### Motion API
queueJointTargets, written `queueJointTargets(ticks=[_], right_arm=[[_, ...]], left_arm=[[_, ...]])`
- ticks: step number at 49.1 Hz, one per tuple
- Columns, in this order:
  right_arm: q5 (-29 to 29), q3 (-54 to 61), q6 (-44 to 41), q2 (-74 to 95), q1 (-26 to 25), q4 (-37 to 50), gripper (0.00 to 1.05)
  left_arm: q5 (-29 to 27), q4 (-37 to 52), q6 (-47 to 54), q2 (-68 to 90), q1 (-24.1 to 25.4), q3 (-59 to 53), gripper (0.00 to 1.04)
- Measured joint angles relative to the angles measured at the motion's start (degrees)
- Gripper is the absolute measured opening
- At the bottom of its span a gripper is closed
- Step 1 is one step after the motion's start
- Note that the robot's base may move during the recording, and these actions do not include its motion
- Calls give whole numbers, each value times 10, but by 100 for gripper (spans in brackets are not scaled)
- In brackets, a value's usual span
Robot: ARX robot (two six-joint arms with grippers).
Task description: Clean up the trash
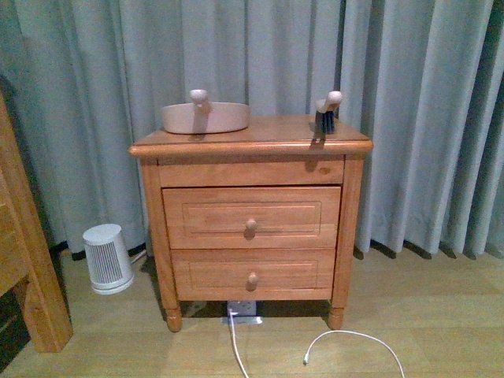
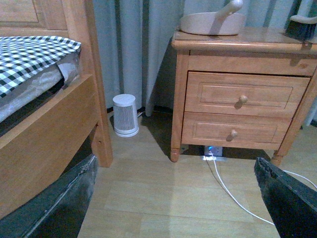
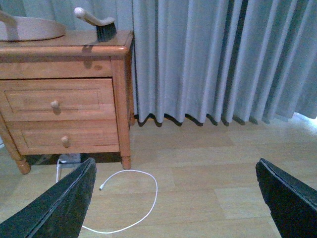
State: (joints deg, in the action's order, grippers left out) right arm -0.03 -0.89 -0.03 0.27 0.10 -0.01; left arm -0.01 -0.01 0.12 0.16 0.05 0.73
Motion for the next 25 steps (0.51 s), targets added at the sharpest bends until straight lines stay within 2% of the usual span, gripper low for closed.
queueJointTargets(ticks=[25], right_arm=[[0, 0, 0, 0, 0, 0, 97]], left_arm=[[0, 0, 0, 0, 0, 0, 97]])
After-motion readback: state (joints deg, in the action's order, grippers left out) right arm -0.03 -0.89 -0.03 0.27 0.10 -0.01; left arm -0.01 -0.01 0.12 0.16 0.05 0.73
